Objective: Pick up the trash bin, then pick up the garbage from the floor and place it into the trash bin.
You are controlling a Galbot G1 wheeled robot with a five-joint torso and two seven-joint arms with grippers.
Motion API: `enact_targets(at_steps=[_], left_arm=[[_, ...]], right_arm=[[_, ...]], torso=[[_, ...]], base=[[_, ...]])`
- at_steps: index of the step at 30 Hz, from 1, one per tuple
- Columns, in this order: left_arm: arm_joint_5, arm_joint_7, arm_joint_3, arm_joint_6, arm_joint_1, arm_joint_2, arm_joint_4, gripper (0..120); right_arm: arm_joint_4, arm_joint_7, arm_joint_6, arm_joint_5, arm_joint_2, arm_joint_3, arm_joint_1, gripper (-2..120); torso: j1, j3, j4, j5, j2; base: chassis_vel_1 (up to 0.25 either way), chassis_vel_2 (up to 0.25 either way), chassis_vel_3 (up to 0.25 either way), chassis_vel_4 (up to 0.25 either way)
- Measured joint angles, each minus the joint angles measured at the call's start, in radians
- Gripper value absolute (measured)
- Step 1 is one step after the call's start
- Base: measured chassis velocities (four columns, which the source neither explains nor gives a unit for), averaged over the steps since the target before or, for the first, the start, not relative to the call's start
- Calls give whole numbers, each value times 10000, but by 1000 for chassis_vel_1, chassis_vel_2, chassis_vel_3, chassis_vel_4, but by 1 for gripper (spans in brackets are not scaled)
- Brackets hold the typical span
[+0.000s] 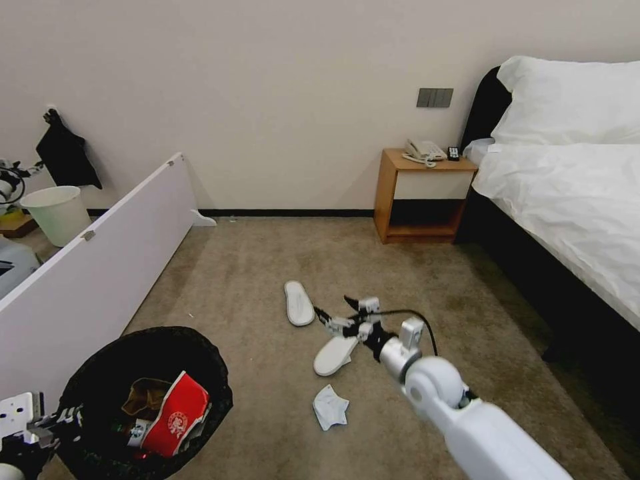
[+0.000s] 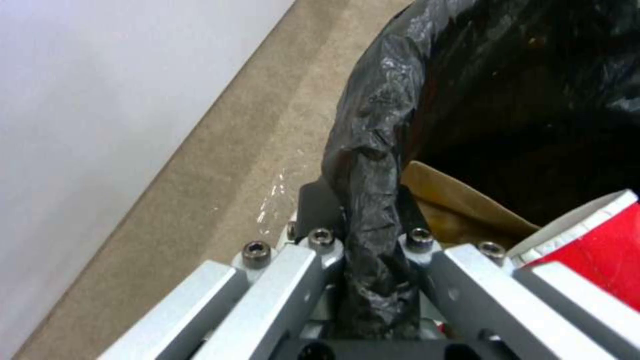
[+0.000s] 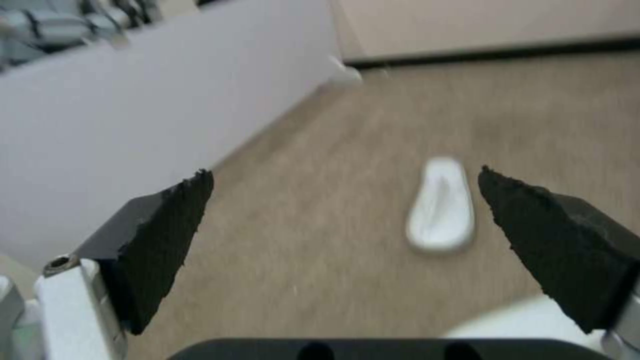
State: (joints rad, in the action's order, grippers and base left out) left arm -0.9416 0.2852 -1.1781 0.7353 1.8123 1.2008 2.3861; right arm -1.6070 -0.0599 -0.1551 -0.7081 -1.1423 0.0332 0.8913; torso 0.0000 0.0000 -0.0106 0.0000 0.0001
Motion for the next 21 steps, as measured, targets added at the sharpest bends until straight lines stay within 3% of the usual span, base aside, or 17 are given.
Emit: enact_targets(at_steps=[8,21], left_arm=[[-13,-44,-118,0,153,52,41,3],[35,-48,-44,0,223,169,157,3]], right_arm=[[1010,650,-453,1422,-1032,-6,869,100],[2201,906,-721,2422,-1385,-755,1197,100]], torso=[[0,0,-3,-1,0],[0,0,-4,-1,0]], base=[[0,0,0,0],[0,0,0,0]])
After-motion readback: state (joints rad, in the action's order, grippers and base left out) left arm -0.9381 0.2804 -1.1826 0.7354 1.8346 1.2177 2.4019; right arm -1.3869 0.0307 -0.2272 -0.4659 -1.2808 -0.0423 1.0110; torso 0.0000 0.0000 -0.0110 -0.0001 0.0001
